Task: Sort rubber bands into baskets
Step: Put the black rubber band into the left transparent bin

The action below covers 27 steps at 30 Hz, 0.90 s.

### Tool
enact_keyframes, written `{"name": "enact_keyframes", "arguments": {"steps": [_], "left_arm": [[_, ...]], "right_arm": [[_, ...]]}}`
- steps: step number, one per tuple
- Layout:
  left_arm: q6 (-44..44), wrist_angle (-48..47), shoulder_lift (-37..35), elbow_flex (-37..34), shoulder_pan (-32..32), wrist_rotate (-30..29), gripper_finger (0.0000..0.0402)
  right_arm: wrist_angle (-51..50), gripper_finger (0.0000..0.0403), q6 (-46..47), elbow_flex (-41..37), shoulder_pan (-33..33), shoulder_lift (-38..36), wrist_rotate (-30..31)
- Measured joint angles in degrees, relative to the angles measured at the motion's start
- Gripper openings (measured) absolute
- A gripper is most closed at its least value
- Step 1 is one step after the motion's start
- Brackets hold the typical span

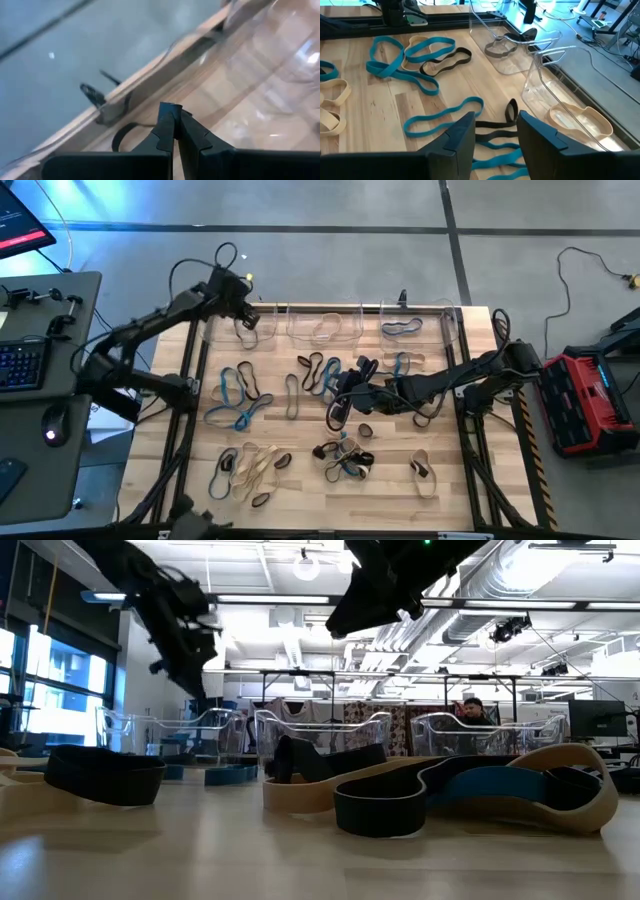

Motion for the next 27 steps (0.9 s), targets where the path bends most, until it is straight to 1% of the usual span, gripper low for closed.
{"name": "enact_keyframes", "arguments": {"steps": [4,7,14,19,27], "left_arm": [[1.4,-2.7,6.4,1.8,1.8,0.2,0.0],[2.3,-3.6,9.7,2.0,2.0,0.2,0.0],[3.6,-6.9,14.2,2.0,1.9,0.2,0.0],[4.0,-7.4,14.7,2.0,1.8,0.1,0.001],[5.0,-7.3,10.3,2.0,-0.6,-0.1,0.0066]], "right_arm": [[-0.2,0.0133,0.0,0.0,0.0,0.0,0.0],[-0.5,0.0133,0.0,0.0,0.0,0.0,0.0],[-0.4,0.0133,-0.1,0.0,0.0,0.0,0.0],[-0.4,0.0133,-0.1,0.0,0.0,0.0,0.0],[-0.4,0.0133,-0.2,0.0,0.0,0.0,0.0]]}}
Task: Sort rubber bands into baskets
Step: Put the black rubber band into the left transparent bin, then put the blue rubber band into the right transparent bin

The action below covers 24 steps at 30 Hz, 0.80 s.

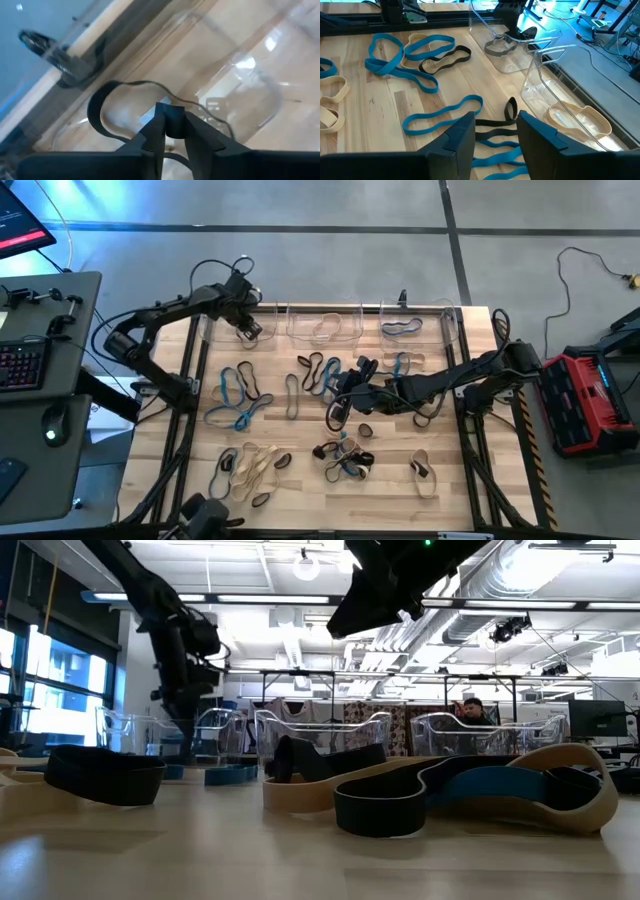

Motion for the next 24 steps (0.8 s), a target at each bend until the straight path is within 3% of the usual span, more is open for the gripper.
{"name": "enact_keyframes", "arguments": {"steps": [8,14,18,24], "left_arm": [[-0.1,0.0,-2.8,0.0,-1.3,-2.4,0.0112],[-1.4,-0.2,-2.7,0.0,-1.3,-6.8,0.0119],[0.9,-0.3,-2.9,0.0,-2.2,-7.0,0.0108],[0.9,1.1,-6.6,0.0,-7.1,-6.8,0.0051]], "right_arm": [[-0.4,0.0133,0.1,0.0,0.0,0.0,-0.2],[-0.4,0.0133,0.0,0.0,0.0,0.0,-0.2],[-0.4,0.0133,0.0,0.0,0.0,0.0,-0.3],[-0.8,0.0133,0.0,0.0,0.4,0.0,-0.3]]}}
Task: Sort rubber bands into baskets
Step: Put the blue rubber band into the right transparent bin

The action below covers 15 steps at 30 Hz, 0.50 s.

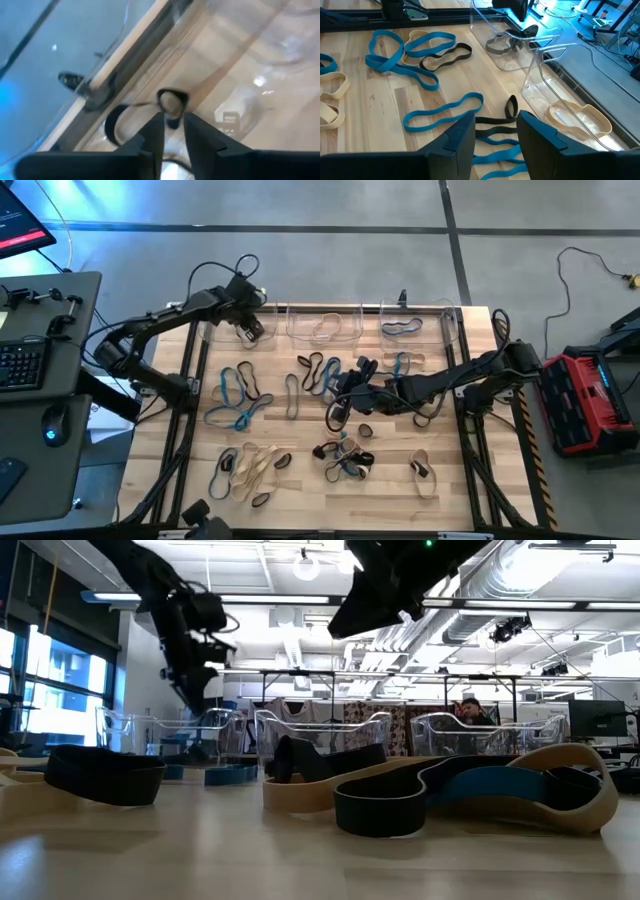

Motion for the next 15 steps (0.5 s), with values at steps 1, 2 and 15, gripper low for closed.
{"name": "enact_keyframes", "arguments": {"steps": [1,2,15], "left_arm": [[-0.5,0.3,-0.8,0.0,-0.9,0.0,0.0041],[-0.7,0.6,-1.6,0.0,-2.0,0.0,0.003],[-2.4,12.1,-10.3,-6.7,-14.7,4.6,0.0001]], "right_arm": [[-0.2,0.0133,0.0,0.0,0.2,0.0,0.0],[-0.4,0.0133,0.0,0.0,0.3,0.0,0.1],[-5.8,0.0133,1.8,0.0,-0.9,0.0,-1.1]]}}
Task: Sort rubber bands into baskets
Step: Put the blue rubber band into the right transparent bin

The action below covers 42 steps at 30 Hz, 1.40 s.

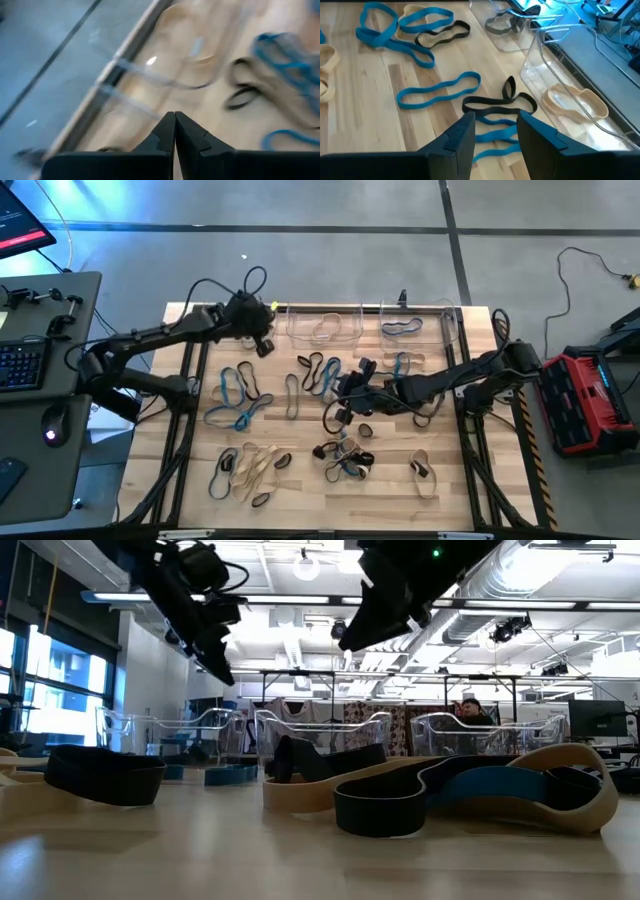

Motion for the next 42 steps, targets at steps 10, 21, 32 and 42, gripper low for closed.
{"name": "enact_keyframes", "arguments": {"steps": [10,21,32,42], "left_arm": [[-2.1,6.7,-10.4,-11.0,-8.1,5.8,0.0],[-8.2,-6.7,-20.5,-11.8,-22.3,10.2,0.0],[-19.7,-16.9,-20.0,-11.8,-41.4,6.0,0.0001],[-25.6,-21.5,-15.8,-11.8,-47.9,0.6,0.0036]], "right_arm": [[21.0,0.0133,-0.2,-10.9,-1.7,0.5,-6.1],[27.3,0.0133,1.3,-15.4,-1.7,0.5,-6.2],[27.3,0.0133,1.2,-15.4,-1.7,0.5,-6.3],[27.7,0.0133,0.8,-15.4,-1.7,0.5,-6.3]]}}
